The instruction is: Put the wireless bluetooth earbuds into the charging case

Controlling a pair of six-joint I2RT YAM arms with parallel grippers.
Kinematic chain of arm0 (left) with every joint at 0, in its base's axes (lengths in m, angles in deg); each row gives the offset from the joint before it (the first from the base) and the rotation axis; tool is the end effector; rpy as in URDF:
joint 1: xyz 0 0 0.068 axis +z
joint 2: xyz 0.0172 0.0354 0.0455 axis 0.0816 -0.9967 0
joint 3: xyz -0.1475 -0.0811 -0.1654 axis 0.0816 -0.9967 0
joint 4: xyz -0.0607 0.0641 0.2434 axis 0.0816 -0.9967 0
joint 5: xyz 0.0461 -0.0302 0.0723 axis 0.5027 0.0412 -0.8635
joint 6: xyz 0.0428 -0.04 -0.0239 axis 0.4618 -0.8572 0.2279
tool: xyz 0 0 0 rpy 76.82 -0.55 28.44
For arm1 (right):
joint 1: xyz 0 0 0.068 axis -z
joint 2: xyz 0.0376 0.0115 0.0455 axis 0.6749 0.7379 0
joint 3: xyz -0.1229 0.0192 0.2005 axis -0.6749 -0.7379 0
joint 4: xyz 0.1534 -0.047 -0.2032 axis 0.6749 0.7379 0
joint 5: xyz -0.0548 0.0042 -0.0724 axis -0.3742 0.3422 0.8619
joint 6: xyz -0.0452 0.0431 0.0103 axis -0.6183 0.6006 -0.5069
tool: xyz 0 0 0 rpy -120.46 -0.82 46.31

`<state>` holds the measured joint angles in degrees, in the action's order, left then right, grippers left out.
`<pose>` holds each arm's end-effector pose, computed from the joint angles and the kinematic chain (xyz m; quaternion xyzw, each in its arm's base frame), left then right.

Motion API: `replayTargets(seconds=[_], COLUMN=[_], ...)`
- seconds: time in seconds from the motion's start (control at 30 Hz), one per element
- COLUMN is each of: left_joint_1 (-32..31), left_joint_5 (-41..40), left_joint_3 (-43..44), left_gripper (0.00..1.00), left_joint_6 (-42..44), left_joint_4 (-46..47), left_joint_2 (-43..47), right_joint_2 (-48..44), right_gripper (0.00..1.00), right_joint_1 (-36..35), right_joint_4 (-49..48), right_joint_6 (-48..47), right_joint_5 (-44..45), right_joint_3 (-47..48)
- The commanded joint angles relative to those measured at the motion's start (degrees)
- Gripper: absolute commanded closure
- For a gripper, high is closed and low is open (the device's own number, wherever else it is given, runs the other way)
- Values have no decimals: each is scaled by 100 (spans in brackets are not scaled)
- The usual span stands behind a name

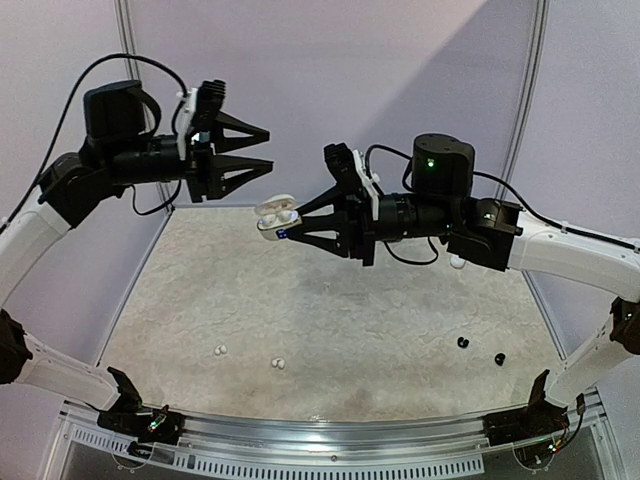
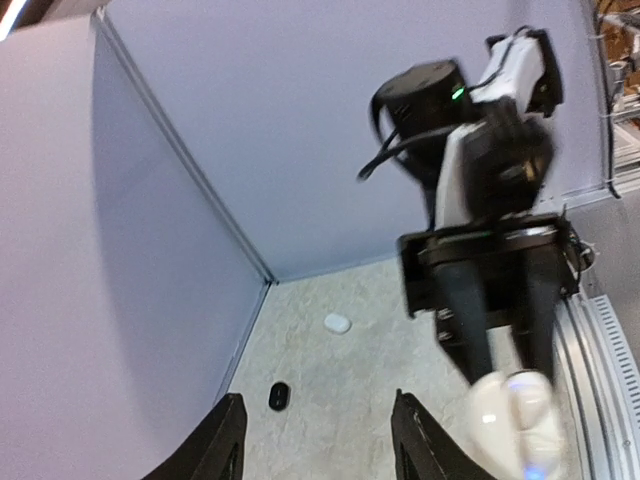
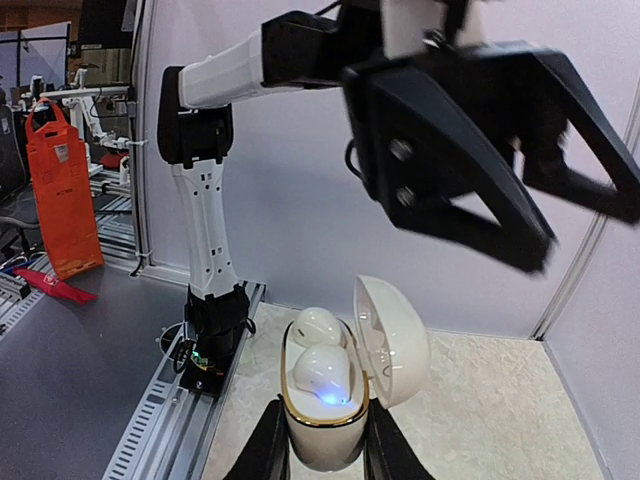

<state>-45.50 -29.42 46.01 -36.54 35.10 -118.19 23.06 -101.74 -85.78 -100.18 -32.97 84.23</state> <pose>0.1907 -0.2003 0.4406 0.5569 0.4889 -0.2943 0.6035 0.1627 0.3279 0.3623 -0.5619 0.4504 0.4686 0.5116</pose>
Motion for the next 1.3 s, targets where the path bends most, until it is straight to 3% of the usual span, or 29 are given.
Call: replayTargets(seconds=[0.0,0.2,0.5,0.67,0.8,0.87,1.0,1.13,1.27], left_joint_1=[-4,-254,-654,-656,-647,-642,-576,-523,-283], left_joint_5=[-568,-234,-149,-627,-1748,-2469,-3881,-4776,-4770], left_joint_3=[-40,-156,-513,-577,-671,-719,-780,-1146,-1801], left_gripper=[49,52,53,52,45,39,22,3,1], left_joint_6=[-258,182,1100,789,445,441,-35,-992,-1904], left_joint_4=[-162,-453,-713,-14,1057,1107,295,-499,-787], left_joint_2=[-336,-285,206,464,646,663,609,634,839], right_joint_2=[95,151,274,233,318,358,630,1018,1475], right_gripper=[100,100,100,100,100,100,100,97,96], right_joint_1=[-134,-138,-128,17,490,782,1405,2016,2358], right_joint_4=[96,36,335,466,713,903,1876,2121,1675], right_joint_6=[-195,-126,263,478,1373,1973,3297,4702,5641], right_joint_5=[42,364,1577,2036,2519,2864,3306,2724,2086], right_joint_3=[256,291,508,475,356,264,251,-212,-862])
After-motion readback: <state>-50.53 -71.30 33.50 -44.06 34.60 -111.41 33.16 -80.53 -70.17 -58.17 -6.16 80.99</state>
